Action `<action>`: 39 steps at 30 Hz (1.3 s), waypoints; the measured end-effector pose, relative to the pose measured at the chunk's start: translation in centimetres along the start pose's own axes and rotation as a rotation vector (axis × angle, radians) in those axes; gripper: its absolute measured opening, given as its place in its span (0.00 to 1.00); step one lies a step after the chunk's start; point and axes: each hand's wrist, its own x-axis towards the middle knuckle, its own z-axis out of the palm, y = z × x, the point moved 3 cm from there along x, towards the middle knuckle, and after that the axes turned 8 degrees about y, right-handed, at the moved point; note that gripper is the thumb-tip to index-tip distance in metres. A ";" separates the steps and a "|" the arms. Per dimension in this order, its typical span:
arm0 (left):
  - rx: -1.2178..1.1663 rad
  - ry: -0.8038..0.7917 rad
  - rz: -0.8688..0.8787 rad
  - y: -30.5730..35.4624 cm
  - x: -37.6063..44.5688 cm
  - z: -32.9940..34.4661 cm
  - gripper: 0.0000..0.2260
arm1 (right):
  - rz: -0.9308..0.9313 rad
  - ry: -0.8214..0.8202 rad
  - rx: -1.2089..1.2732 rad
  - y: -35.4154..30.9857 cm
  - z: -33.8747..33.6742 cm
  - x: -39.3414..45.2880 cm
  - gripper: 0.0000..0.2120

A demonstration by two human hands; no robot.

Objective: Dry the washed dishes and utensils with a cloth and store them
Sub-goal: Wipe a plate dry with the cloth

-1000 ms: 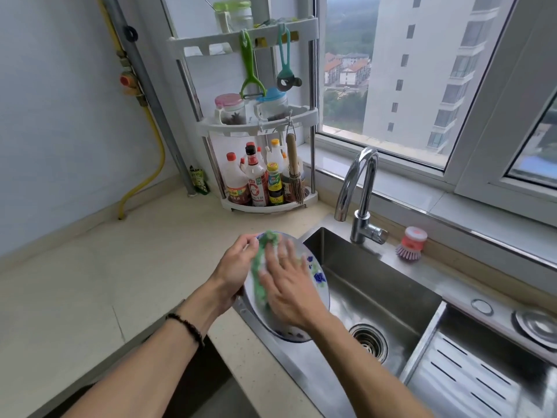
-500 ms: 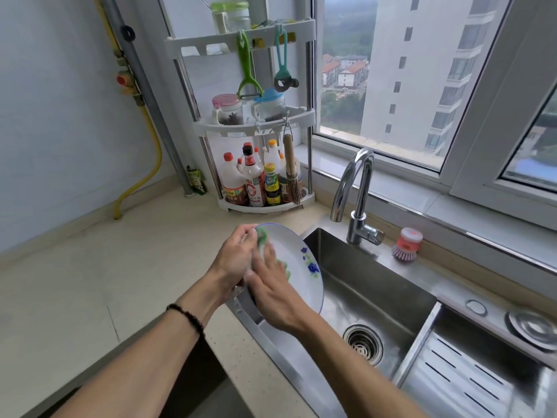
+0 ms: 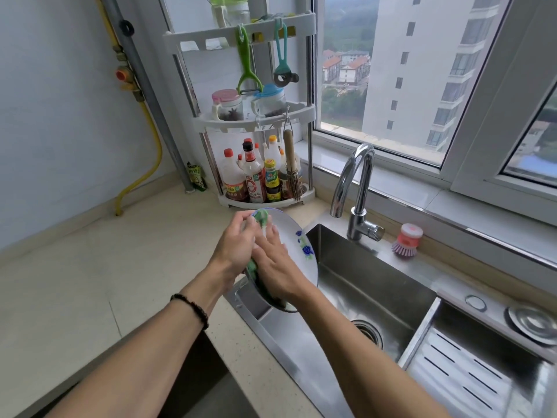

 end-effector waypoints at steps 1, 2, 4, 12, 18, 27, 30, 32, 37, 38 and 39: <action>0.002 0.015 0.003 0.1 0.1 0.2 0.09 | 0.024 0.015 0.043 -0.3 0.1 0.2 0.26; 0.002 0.043 -0.001 0.3 0.3 0.2 0.09 | 0.012 -0.008 0.067 -0.6 0.1 0.1 0.26; 0.024 0.107 -0.010 0.5 1.1 -0.3 0.09 | -0.046 -0.117 0.057 0.0 -0.1 -1.0 0.26; 0.261 0.324 0.180 0.9 0.2 0.6 0.14 | 0.064 -0.140 0.250 -0.7 -1.3 -1.6 0.24; 0.167 0.342 0.146 1.2 1.6 -0.1 0.14 | 0.004 -0.176 -0.398 4.6 -2.5 -3.0 0.52; 0.099 0.247 0.099 0.4 1.9 0.0 0.17 | -0.006 -0.009 -0.569 5.7 -2.6 -2.7 0.41; 0.073 0.339 0.128 0.7 1.9 0.0 0.15 | -0.147 -0.039 -0.366 2.9 -1.0 -2.9 0.38; 0.075 0.303 0.152 0.7 2.2 -0.3 0.14 | -0.198 -0.041 -0.351 2.9 -1.1 -2.8 0.38; 0.036 0.349 0.124 0.1 2.6 -0.8 0.13 | -0.113 -0.046 -0.550 4.6 -2.4 -1.6 0.44; 0.022 0.375 0.104 0.0 2.5 -0.8 0.13 | -0.167 -0.044 -0.502 3.7 -1.6 -1.8 0.44; 0.009 0.383 0.086 -0.2 2.6 -0.9 0.14 | -0.203 -0.057 -0.458 2.9 -1.0 -2.2 0.43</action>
